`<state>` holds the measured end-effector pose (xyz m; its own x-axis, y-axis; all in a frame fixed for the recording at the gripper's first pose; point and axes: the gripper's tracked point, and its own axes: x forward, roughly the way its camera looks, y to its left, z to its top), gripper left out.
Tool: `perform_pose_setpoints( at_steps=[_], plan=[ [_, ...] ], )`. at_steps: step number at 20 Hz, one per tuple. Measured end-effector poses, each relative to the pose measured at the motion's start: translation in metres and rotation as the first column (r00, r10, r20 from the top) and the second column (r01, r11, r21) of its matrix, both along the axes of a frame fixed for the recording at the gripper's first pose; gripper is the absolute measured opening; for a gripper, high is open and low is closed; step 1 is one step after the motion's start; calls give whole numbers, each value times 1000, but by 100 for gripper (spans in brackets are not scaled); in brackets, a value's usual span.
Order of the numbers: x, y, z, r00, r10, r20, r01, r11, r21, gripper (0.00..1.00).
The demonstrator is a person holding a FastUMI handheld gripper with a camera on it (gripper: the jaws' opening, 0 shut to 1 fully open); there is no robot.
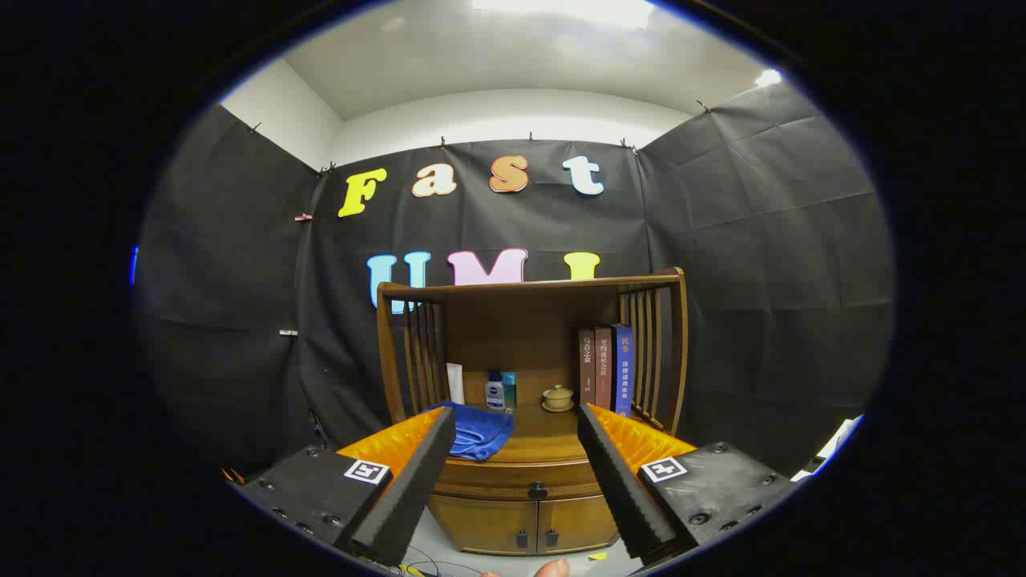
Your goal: Pull open the drawer, take out the items inside it, and place them on the countertop above the cabinet.
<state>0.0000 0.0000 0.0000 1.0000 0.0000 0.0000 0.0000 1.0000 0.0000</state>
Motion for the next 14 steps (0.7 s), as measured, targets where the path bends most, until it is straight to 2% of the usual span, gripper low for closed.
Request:
perform_pose_setpoints(
  at_steps=[10, 14],
  plan=[
    [-4, -13, -9, 999, -34, -15, 34, 999, -8, 98],
    [-5, -7, -15, 999, -24, -24, 23, 1000, -6, 98]
  ],
)
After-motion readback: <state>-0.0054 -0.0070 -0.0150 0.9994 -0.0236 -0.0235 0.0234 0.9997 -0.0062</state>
